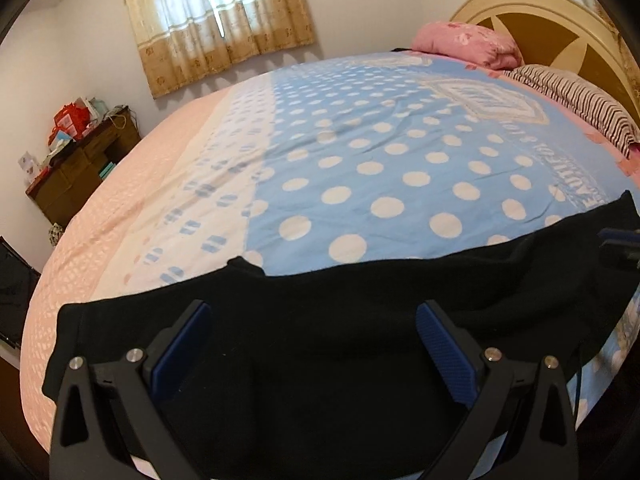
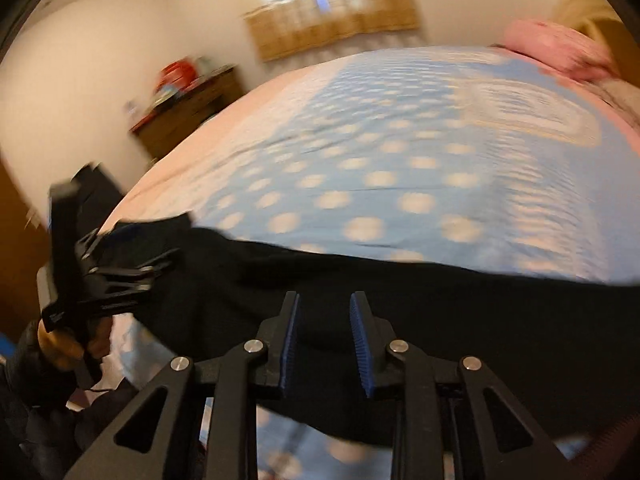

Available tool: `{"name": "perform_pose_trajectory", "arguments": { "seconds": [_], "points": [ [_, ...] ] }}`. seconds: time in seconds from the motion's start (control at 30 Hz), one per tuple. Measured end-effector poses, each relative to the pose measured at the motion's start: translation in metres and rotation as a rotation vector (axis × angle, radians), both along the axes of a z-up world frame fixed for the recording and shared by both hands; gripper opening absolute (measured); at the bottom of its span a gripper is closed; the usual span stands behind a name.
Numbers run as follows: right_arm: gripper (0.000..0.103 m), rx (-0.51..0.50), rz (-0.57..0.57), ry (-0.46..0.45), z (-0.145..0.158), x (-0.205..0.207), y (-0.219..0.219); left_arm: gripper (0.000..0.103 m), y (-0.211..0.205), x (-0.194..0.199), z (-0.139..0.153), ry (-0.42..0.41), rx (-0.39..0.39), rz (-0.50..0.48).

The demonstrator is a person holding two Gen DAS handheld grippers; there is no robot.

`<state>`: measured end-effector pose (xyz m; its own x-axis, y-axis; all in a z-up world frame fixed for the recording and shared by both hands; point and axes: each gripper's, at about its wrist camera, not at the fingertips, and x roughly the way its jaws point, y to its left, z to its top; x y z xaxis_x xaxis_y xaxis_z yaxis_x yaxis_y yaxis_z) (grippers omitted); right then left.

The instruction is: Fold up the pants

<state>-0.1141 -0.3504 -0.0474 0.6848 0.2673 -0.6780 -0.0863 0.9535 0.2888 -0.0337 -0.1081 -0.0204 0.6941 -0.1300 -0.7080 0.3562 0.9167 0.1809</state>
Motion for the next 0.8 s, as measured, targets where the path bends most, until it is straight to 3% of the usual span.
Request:
{"name": "perform_pose_trajectory", "arguments": {
  "seconds": [0.2, 0.3, 0.37, 0.43, 0.53, 0.6, 0.67, 0.8],
  "points": [
    [0.027, -0.011, 0.066, -0.02, -0.006, 0.051, 0.035, 0.103, 0.001, -0.003, -0.026, 0.097, -0.014, 0.008],
    [0.027, 0.014, 0.183, 0.082, -0.028, 0.069, 0.059, 0.103, -0.002, -0.01, -0.04, 0.122, 0.019, -0.005],
    [0.022, -0.082, 0.156, 0.11, -0.045, 0.074, 0.072, 0.103, 0.002, -0.013, -0.045, 0.13, -0.014, 0.008],
    [0.02, -0.12, 0.113, 0.05, -0.042, 0.077, 0.073, 0.103, 0.006, -0.015, -0.047, 0.16, -0.049, 0.018],
    [0.019, -0.129, -0.046, 0.004, -0.033, 0.084, 0.055, 0.103, 0.006, -0.023, -0.049, 0.152, -0.027, -0.007],
    [0.019, -0.051, -0.092, -0.014, -0.023, 0.078, 0.036, 0.103, 0.008, -0.028, -0.05, 0.15, -0.023, -0.022],
    [0.022, 0.04, -0.052, -0.033, -0.012, 0.064, 0.028, 0.103, 0.012, -0.032, -0.051, 0.147, -0.032, -0.034],
    [0.022, -0.026, 0.111, 0.003, -0.017, 0.032, 0.055, 0.103, 0.016, -0.036, -0.051, 0.135, -0.044, -0.056]
  ]
}}
